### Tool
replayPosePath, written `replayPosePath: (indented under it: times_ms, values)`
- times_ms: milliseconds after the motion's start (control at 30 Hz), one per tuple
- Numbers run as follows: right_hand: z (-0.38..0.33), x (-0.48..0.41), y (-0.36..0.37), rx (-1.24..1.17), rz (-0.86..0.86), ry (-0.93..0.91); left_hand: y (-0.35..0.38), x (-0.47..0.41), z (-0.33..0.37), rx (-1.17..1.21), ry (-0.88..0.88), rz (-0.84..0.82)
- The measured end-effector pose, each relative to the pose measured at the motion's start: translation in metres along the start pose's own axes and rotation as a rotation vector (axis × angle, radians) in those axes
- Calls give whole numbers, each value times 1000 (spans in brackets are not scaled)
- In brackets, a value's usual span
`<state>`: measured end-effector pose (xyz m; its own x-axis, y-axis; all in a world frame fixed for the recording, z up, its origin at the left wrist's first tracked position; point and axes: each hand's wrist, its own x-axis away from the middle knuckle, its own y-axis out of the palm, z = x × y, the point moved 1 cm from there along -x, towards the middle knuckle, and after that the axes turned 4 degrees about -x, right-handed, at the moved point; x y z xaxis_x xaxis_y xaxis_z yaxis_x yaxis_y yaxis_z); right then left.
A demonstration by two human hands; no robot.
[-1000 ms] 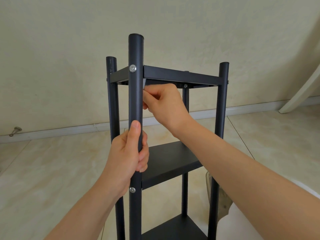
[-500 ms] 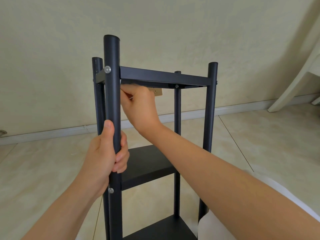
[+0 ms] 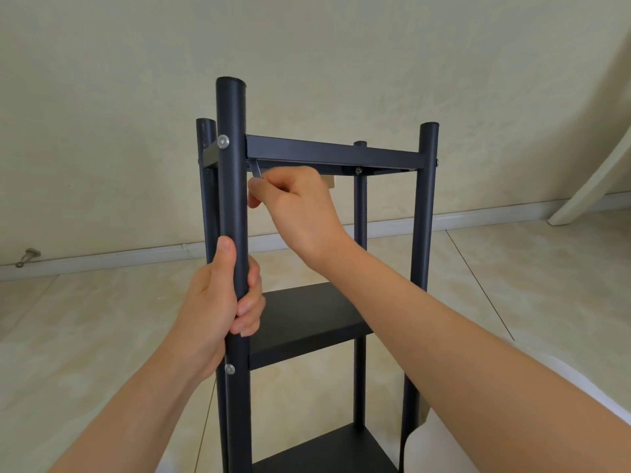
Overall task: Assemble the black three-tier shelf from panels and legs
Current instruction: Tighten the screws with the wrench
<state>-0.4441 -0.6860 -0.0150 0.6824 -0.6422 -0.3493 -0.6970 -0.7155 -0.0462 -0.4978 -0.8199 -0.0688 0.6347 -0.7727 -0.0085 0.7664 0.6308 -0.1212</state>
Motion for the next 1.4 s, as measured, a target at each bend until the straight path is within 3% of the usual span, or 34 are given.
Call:
replayPosePath:
  times_ms: [300, 1100, 1267, 1400]
  values:
    - [-3, 2, 1, 6, -11, -8, -3, 1, -1, 23, -1, -29]
    - [16, -6, 8, 26, 147, -250, 3, 4, 2, 14, 2, -114]
    - [15, -4, 5, 44, 143, -222, 4, 3, 2, 3, -3, -116]
    - [10, 0, -4, 77, 42, -97, 2, 3, 1, 5, 3, -113]
